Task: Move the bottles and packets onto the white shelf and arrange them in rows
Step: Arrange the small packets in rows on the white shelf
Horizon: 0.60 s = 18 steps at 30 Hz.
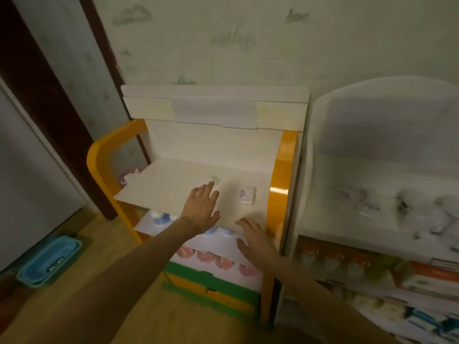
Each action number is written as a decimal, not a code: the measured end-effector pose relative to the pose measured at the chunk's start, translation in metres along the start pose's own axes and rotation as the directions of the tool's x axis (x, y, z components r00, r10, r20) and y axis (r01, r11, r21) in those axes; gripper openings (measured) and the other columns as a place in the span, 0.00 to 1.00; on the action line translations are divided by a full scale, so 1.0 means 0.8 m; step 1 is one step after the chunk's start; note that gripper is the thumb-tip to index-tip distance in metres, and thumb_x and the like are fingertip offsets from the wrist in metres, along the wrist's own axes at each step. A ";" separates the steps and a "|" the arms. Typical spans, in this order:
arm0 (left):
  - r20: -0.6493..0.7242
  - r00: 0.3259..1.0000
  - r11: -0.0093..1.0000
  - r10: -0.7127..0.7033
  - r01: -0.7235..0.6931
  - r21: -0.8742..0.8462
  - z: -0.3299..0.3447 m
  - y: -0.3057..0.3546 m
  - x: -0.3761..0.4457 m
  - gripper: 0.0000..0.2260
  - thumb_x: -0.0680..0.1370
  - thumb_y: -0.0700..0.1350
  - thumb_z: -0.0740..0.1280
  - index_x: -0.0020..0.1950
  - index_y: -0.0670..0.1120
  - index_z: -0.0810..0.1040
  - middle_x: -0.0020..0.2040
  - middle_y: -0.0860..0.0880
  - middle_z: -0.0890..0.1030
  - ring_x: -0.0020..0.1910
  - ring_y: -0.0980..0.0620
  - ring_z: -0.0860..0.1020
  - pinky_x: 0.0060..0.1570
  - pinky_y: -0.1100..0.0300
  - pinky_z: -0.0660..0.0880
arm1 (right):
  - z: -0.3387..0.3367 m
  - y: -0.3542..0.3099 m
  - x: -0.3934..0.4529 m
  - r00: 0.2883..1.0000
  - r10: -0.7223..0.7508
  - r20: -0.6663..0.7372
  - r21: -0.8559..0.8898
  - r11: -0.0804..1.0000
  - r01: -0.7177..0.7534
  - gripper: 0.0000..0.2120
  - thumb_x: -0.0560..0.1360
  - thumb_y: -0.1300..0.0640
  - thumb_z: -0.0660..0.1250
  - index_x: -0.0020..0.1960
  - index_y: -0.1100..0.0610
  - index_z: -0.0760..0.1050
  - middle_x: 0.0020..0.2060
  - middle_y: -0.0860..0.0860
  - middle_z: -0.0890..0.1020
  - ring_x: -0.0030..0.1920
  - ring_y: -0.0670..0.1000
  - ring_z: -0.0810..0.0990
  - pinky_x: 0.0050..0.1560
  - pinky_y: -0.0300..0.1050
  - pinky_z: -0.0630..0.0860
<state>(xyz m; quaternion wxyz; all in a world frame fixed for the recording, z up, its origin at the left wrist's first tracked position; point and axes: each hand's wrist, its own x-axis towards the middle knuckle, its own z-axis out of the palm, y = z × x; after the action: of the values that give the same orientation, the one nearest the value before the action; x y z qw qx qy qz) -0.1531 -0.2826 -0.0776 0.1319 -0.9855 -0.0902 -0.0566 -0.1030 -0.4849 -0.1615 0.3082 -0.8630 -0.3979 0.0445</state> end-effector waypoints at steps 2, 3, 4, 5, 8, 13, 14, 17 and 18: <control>0.023 0.999 0.999 -0.026 0.027 -0.036 0.019 -0.033 0.014 0.29 0.79 0.60 0.60 0.75 0.46 0.64 0.79 0.41 0.58 0.75 0.40 0.62 0.73 0.46 0.59 | 0.012 -0.009 0.036 0.998 0.068 -0.016 -0.015 0.998 -0.069 0.24 0.79 0.52 0.65 0.73 0.50 0.64 0.72 0.46 0.67 0.72 0.48 0.64 0.74 0.48 0.65; 0.039 0.998 0.997 -0.042 0.044 -0.058 0.029 -0.049 0.022 0.30 0.79 0.61 0.60 0.76 0.46 0.62 0.80 0.41 0.56 0.75 0.40 0.61 0.73 0.46 0.59 | 0.016 -0.012 0.056 0.994 0.105 -0.020 -0.030 0.994 -0.106 0.25 0.79 0.52 0.65 0.74 0.51 0.63 0.73 0.48 0.66 0.73 0.49 0.63 0.74 0.49 0.64; 0.059 0.997 0.995 -0.057 0.061 -0.082 0.038 -0.064 0.031 0.30 0.79 0.61 0.60 0.76 0.47 0.61 0.80 0.41 0.54 0.76 0.40 0.60 0.74 0.47 0.58 | 0.019 -0.014 0.075 0.990 0.138 -0.026 -0.054 0.989 -0.139 0.26 0.78 0.52 0.65 0.75 0.52 0.63 0.74 0.49 0.65 0.75 0.51 0.61 0.75 0.50 0.63; 0.075 0.995 0.992 -0.064 0.072 -0.106 0.047 -0.079 0.042 0.31 0.79 0.61 0.60 0.77 0.47 0.60 0.80 0.42 0.53 0.76 0.40 0.59 0.74 0.47 0.58 | 0.021 -0.015 0.095 0.985 0.166 -0.037 -0.078 0.983 -0.169 0.27 0.78 0.52 0.65 0.75 0.52 0.62 0.75 0.50 0.63 0.75 0.52 0.59 0.75 0.51 0.61; 0.108 0.993 0.983 -0.057 0.074 -0.167 0.076 -0.117 0.073 0.31 0.79 0.61 0.61 0.77 0.47 0.59 0.80 0.41 0.53 0.75 0.40 0.61 0.72 0.47 0.61 | 0.028 -0.014 0.144 0.960 0.264 -0.087 -0.160 0.948 -0.275 0.31 0.77 0.48 0.65 0.76 0.52 0.59 0.77 0.53 0.59 0.76 0.57 0.56 0.75 0.54 0.58; 0.155 0.988 0.975 0.010 0.025 -0.223 0.120 -0.149 0.109 0.31 0.79 0.61 0.60 0.77 0.48 0.57 0.79 0.42 0.54 0.70 0.40 0.66 0.66 0.48 0.67 | 0.039 0.001 0.185 0.894 0.435 -0.105 -0.206 0.870 -0.447 0.36 0.77 0.43 0.64 0.78 0.50 0.53 0.79 0.52 0.53 0.78 0.59 0.49 0.75 0.57 0.57; 0.156 0.987 0.972 0.035 0.002 -0.235 0.129 -0.152 0.116 0.31 0.79 0.61 0.60 0.77 0.49 0.57 0.79 0.42 0.54 0.69 0.40 0.67 0.65 0.48 0.68 | 0.042 0.004 0.190 0.883 0.459 -0.095 -0.221 0.855 -0.469 0.37 0.77 0.42 0.63 0.79 0.50 0.51 0.79 0.52 0.51 0.78 0.60 0.48 0.75 0.57 0.56; 0.170 0.981 0.958 0.092 -0.041 -0.284 0.149 -0.158 0.135 0.32 0.79 0.62 0.59 0.79 0.50 0.54 0.80 0.42 0.53 0.70 0.40 0.67 0.64 0.47 0.69 | 0.048 0.013 0.200 0.858 0.512 -0.036 -0.243 0.829 -0.504 0.38 0.78 0.39 0.62 0.80 0.50 0.48 0.80 0.52 0.48 0.78 0.60 0.47 0.75 0.58 0.55; 0.176 0.979 0.955 0.101 -0.046 -0.292 0.154 -0.160 0.141 0.33 0.79 0.62 0.59 0.79 0.50 0.54 0.80 0.41 0.53 0.70 0.39 0.68 0.64 0.47 0.69 | 0.049 0.015 0.203 0.854 0.519 -0.024 -0.246 0.825 -0.508 0.38 0.78 0.39 0.62 0.80 0.50 0.49 0.80 0.52 0.48 0.78 0.60 0.47 0.75 0.58 0.55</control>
<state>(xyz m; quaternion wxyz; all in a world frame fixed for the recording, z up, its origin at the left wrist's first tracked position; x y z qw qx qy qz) -0.0572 -0.1092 -0.1486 -0.0192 -0.9978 -0.0565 0.0297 0.0022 -0.3551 -0.1725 0.1681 -0.9680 -0.1602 0.0954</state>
